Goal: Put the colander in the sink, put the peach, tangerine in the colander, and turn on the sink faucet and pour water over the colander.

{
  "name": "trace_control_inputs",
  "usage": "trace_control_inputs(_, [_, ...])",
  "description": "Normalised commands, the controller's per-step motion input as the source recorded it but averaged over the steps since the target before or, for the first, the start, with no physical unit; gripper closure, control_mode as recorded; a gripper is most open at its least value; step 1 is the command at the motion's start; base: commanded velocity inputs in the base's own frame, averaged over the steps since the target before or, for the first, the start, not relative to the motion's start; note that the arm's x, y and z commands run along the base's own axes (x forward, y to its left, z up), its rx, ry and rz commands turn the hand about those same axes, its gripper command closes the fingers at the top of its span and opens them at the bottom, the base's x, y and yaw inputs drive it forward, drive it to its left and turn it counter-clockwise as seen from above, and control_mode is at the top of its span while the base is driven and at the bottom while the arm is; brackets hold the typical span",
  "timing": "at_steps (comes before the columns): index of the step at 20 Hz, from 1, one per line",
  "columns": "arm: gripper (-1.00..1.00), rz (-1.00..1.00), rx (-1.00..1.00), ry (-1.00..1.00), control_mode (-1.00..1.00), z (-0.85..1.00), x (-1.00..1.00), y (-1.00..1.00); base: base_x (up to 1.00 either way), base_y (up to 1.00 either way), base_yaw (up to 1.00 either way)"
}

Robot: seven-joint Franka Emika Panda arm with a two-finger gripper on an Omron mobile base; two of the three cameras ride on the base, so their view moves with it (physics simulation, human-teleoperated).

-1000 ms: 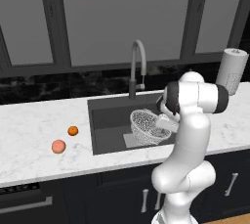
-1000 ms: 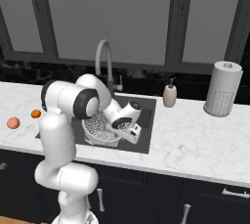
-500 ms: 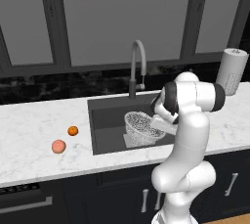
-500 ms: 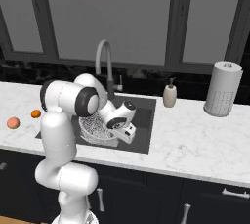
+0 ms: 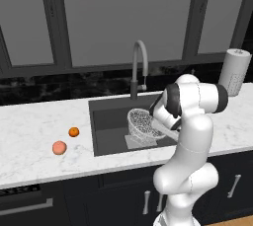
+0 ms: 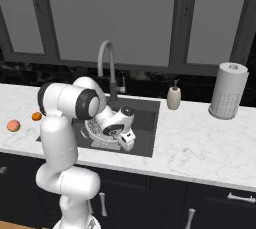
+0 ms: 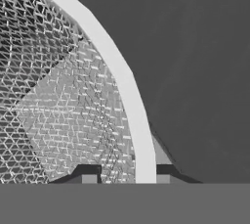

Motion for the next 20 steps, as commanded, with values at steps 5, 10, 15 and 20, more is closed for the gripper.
trace_control_inputs(5, [1.00,-0.41,-0.01,0.11,-1.00,-0.09,0.02,0.18,0.00,0.00,0.00])
trace_control_inputs(10, [1.00,-0.18,-0.05,0.17,-1.00,-0.13,0.18,0.15,0.00,0.00,0.00])
trace_control_inputs(15, [1.00,0.00,-0.07,0.19,-1.00,-0.13,0.24,-0.03,0.00,0.00,0.00])
trace_control_inputs(20, [1.00,0.00,-0.06,0.17,-1.00,-0.30,0.20,-0.02,0.00,0.00,0.00])
